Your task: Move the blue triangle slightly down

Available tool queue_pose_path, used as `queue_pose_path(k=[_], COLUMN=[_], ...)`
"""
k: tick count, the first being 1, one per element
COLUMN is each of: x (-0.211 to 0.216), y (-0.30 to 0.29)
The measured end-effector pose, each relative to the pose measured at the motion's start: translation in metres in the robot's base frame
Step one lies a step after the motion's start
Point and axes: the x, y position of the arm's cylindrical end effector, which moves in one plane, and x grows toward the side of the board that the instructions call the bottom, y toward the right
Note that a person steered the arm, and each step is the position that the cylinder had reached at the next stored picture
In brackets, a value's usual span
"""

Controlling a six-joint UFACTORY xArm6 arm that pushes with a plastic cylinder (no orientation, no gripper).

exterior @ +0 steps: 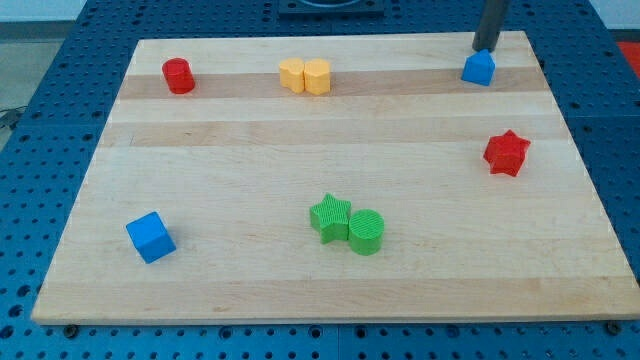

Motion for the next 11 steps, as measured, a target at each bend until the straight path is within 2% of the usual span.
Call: queue_pose_path(k=[1, 2, 3, 5, 7, 8, 9, 10, 11], x=[-0.002, 0.077, 0.077, 0.003, 0.030, 0.030, 0.057, 0.126, 0.160], y=[0.008, -0.010, -0.010, -0.011, -0.066, -0.066, -0.057, -0.048, -0.048])
